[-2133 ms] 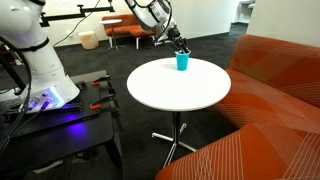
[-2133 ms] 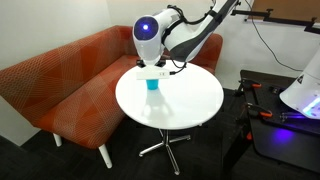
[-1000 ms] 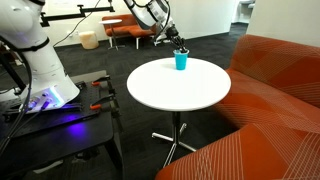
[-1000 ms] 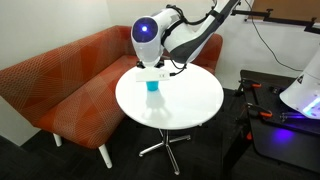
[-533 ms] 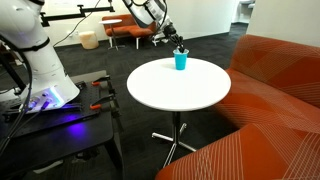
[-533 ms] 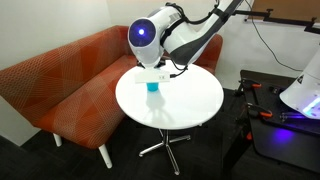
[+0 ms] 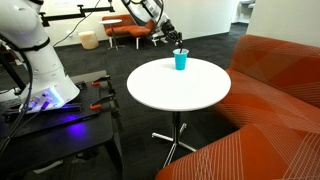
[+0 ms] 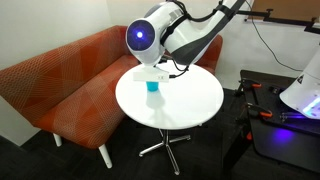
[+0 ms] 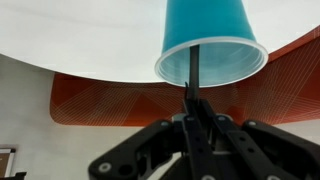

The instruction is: Take the pen out of the cup and put it on the table

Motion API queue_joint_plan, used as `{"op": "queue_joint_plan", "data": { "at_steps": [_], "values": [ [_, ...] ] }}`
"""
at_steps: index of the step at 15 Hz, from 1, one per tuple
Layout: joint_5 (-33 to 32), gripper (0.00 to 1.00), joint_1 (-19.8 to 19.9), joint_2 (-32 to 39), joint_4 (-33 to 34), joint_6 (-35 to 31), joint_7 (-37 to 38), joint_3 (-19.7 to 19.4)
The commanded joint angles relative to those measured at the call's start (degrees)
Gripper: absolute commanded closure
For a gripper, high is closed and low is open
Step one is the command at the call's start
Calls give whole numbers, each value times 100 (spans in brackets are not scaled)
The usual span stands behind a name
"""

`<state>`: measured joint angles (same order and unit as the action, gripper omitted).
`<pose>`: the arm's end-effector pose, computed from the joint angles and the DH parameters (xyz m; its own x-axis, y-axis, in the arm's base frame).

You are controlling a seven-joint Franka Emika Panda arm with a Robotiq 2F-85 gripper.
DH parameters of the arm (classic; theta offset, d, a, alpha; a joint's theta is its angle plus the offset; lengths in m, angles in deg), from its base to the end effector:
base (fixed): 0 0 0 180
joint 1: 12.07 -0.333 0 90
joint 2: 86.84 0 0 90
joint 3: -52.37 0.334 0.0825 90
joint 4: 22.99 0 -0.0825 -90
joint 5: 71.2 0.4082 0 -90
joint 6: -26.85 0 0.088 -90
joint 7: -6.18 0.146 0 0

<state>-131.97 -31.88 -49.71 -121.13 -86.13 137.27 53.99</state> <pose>0.6609 0.1642 0.1838 0.1735 -0.5822 0.7943 -0.9541 -0.2992 -0.0109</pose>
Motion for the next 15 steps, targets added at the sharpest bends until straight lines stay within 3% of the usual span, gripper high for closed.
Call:
{"op": "queue_joint_plan", "data": {
  "at_steps": [1, 15],
  "values": [
    [-173, 97, -65, -252, -145, 350, 323, 43],
    [-465, 97, -26, -883, -547, 1155, 1139, 320]
  ]
}}
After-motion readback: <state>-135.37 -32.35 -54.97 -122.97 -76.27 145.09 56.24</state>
